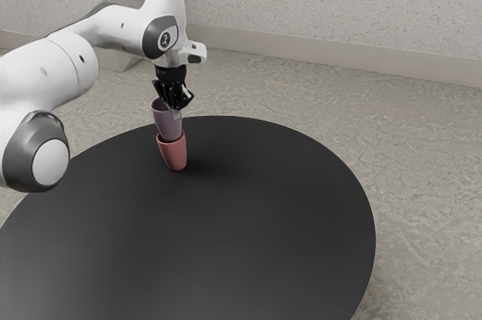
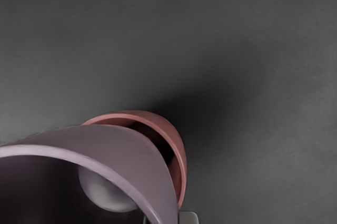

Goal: Place the right cup onto the left cup

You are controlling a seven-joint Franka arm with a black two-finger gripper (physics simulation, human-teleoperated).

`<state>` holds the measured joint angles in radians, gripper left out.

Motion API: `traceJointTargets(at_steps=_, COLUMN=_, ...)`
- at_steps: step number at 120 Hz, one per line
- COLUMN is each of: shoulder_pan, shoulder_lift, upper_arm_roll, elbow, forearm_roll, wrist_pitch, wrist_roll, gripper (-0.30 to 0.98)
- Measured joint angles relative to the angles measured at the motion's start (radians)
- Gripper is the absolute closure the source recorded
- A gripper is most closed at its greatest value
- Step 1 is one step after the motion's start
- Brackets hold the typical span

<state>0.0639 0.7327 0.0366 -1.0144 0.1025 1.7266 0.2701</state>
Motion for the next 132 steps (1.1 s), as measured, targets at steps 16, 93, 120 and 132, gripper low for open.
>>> traceJointTargets(at_steps=16, shoulder_pan=0.001, shoulder_lift=0.007, upper_arm_roll=0.000, elbow=0.000, forearm_roll=0.000, wrist_pitch=0.002, wrist_roll=0.002, gripper=0.79)
traceJointTargets(at_steps=93, shoulder_pan=0.011, shoulder_lift=0.021, upper_arm_roll=-0.008, elbow=-0.015, forearm_roll=-0.035, wrist_pitch=0.011, wrist_roll=-0.003, gripper=0.41)
traceJointTargets(at_steps=120, shoulder_pan=0.013, shoulder_lift=-0.035, upper_arm_roll=-0.006, elbow=-0.070, forearm_roll=-0.048, wrist_pitch=0.012, wrist_roll=-0.004, gripper=0.14)
traceJointTargets(at_steps=132, shoulder_pan=0.014, shoulder_lift=-0.103, upper_arm_roll=-0.006, elbow=-0.132, forearm_roll=-0.051, wrist_pitch=0.016, wrist_roll=-0.005, gripper=0.09)
